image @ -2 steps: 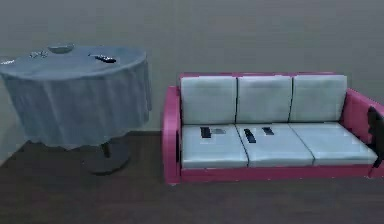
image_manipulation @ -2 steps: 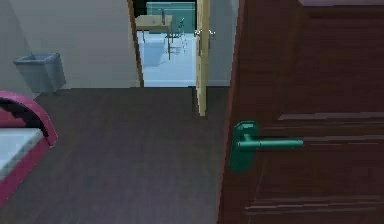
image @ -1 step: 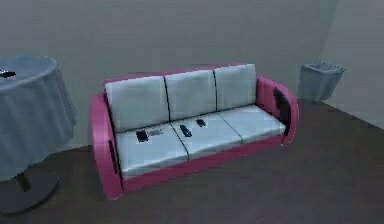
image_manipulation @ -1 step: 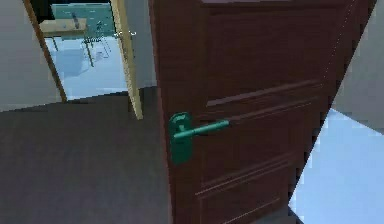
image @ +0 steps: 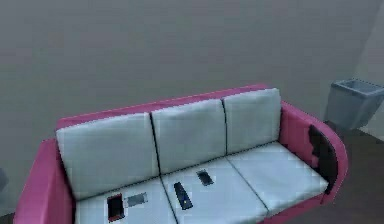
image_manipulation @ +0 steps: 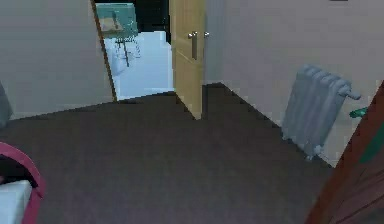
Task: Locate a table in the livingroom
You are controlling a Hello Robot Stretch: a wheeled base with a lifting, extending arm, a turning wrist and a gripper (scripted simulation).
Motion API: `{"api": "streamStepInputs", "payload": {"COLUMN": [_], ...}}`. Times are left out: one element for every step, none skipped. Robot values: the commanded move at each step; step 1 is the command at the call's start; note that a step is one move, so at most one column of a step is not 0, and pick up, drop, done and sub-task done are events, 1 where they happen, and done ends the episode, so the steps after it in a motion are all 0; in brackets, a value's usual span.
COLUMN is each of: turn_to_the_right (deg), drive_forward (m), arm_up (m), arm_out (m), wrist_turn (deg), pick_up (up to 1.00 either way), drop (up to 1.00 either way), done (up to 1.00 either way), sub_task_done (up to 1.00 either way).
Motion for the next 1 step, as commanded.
{"api": "streamStepInputs", "payload": {"turn_to_the_right": [42.0], "drive_forward": [0.00], "arm_up": [0.00], "arm_out": [0.00], "wrist_turn": [0.0], "pick_up": [0.00], "drop": [0.00], "done": [0.00], "sub_task_done": [0.00]}}
